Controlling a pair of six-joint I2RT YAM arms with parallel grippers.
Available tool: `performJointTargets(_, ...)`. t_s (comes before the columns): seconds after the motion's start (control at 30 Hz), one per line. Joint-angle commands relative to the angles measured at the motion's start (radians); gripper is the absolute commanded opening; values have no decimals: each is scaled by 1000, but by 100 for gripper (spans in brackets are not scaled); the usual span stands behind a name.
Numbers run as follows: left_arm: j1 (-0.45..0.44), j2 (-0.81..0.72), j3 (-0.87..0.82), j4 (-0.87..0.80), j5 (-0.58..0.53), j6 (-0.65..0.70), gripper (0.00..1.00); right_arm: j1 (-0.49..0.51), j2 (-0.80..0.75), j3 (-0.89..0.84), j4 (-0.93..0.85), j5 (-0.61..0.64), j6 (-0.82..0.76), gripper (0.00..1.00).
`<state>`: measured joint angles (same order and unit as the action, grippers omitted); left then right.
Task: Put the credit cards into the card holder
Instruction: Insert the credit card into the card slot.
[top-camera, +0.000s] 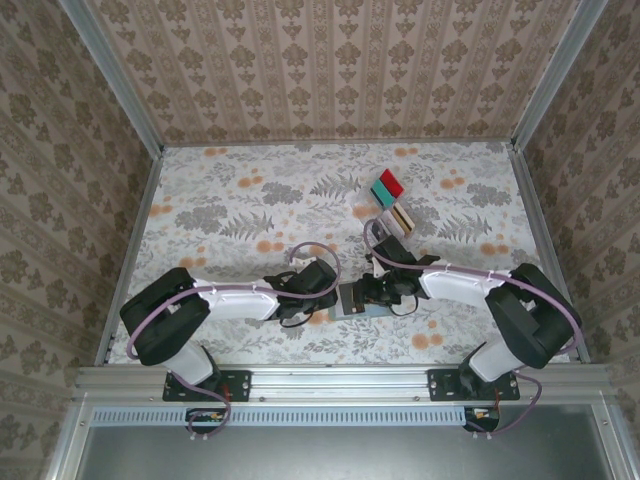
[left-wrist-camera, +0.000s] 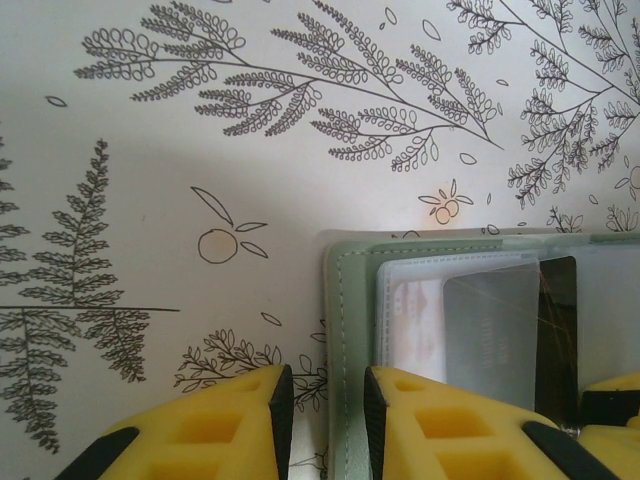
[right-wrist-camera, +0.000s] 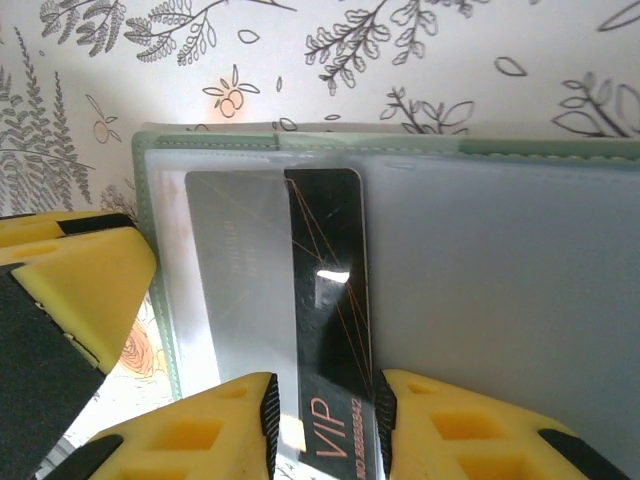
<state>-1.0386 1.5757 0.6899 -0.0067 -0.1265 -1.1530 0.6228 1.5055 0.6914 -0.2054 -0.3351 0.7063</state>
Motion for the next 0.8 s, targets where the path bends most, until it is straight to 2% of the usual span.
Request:
performJointTargets(0.0,-11,23,-9,5,29,-23,29,7,-27,16,-58,45,-16,34)
performJointTargets(0.1,-9,26,-3,7,30,-20,29,6,-10,19,-48,30,-19,34)
performJointTargets(0.27,-10,28,0,6,34,-18,29,6,14,13,-6,-5,-14,19)
performJointTargets(0.37,-10,27,-1,8,35,-19,29,6,35,19,14,-35,-14,15)
performJointTargets(0.5,-12,29,-1,13,37,-21,29,8,65,29,30,-60,-13,14)
performJointTargets(0.77,-11,30,2,11,38,-18,29,6,-1,59,-76,60,-55,21)
